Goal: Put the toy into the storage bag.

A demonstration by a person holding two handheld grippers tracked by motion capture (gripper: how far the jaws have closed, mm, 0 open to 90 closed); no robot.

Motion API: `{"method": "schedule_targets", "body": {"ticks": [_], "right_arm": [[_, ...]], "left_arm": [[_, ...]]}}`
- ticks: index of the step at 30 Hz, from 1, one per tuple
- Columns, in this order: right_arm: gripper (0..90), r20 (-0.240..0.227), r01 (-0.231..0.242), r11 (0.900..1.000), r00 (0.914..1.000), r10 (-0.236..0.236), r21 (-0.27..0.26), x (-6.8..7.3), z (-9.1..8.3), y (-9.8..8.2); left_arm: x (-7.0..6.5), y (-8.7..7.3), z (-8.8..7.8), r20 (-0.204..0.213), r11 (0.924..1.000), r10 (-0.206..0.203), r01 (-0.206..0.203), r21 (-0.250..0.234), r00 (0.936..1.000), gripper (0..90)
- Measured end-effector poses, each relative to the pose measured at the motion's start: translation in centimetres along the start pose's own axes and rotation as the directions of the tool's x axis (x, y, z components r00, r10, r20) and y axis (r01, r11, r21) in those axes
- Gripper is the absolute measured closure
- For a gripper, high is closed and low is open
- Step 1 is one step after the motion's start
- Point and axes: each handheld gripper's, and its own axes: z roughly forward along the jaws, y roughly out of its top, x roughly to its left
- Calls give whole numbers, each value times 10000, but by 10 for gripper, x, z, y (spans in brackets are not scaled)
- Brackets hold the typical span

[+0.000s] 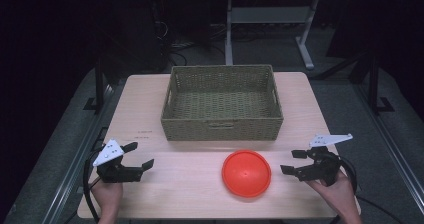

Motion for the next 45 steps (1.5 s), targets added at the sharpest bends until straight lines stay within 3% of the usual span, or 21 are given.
{"method": "schedule_targets", "body": {"ticks": [18, 45], "right_arm": [[180, -365, 288, 9977, 9990, -266, 612, 9, 17, 31], [204, -682, 261, 9850, 9976, -146, 1708, 6, 48, 50]], "left_arm": [[0, 0, -1, -8, 10000, -1, 1, 15, 10000, 126], [0, 0, -2, -20, 10000, -59, 59, -25, 10000, 126]]}}
